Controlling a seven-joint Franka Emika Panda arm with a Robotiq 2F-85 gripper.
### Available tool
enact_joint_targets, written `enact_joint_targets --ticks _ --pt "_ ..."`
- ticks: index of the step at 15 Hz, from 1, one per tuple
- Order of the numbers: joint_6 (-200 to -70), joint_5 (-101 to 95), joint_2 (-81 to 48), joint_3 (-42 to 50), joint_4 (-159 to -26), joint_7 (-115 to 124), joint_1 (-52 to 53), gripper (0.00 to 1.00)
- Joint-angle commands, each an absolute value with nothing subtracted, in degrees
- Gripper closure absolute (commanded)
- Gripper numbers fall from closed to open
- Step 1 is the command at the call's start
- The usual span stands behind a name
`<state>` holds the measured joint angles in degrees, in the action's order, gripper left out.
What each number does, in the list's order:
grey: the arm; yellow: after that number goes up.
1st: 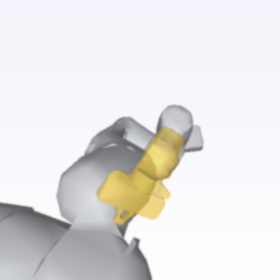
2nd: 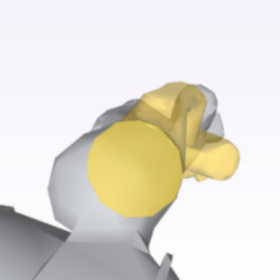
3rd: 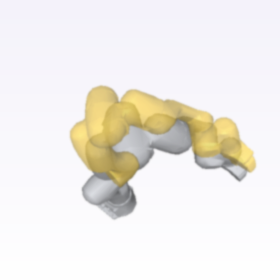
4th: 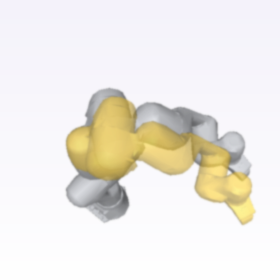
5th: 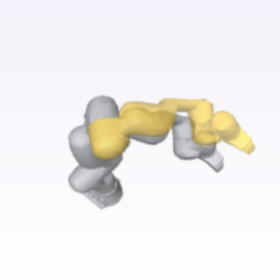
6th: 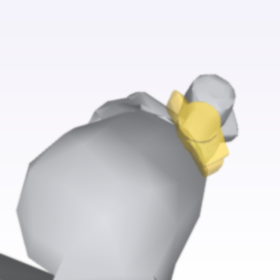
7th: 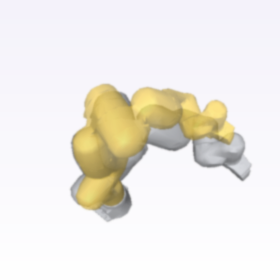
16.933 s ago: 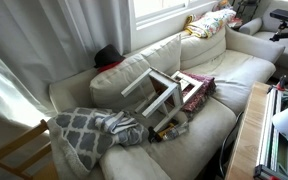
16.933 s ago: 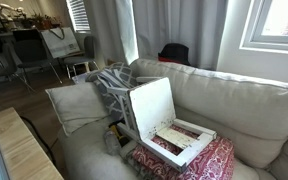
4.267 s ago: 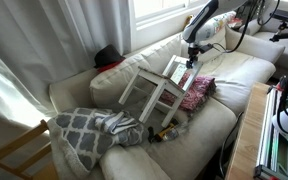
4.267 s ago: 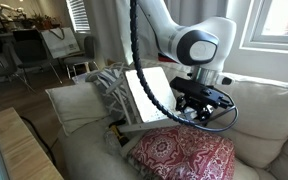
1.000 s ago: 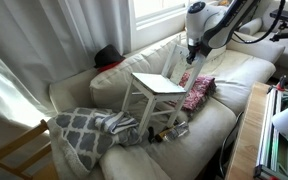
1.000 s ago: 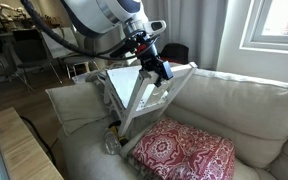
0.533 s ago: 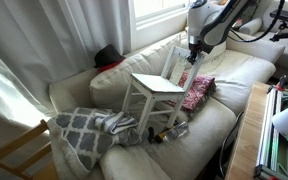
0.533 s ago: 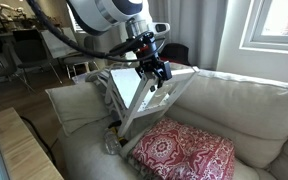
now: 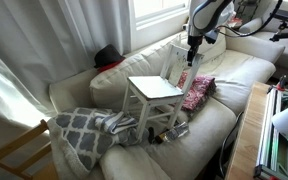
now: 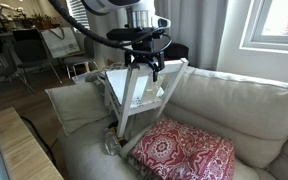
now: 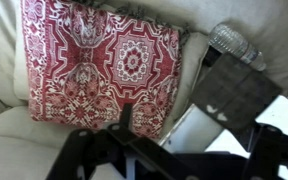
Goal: Lift the chair laying on the sofa seats to make it stand on its four legs on the sofa
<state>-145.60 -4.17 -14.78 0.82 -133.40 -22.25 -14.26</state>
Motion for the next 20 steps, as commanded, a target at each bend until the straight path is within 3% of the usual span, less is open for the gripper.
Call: enact_joint_targets --ticks 1,6,8,12,13,14,16,18,20 --pt "-138.46 4.33 -13.32 -1.71 -134.65 -34.36 -14.78 0.00" --pt "-129.21 10.04 -15.64 -1.72 -130.42 -44.02 -13.86 0.00" --pt "-124.27 11.27 -16.01 -1.28 -128.53 -46.73 -13.67 0.27" --pt "-114.10 13.06 -18.06 -0.69 -124.66 -49.11 -13.36 0.58" --pt "-111.23 13.52 -19.04 -0.55 -123.64 -48.68 -13.25 0.43" --pt "-108.71 14.46 -20.36 -0.54 -122.84 -48.21 -13.19 0.21" --pt "-109.71 17.26 -22.80 -0.55 -121.95 -46.87 -13.08 0.16" --pt "-111.02 19.40 -25.11 -0.68 -120.59 -46.51 -13.24 0.02" --pt "-112.10 20.91 -26.99 -0.76 -118.99 -46.18 -13.53 0.00"
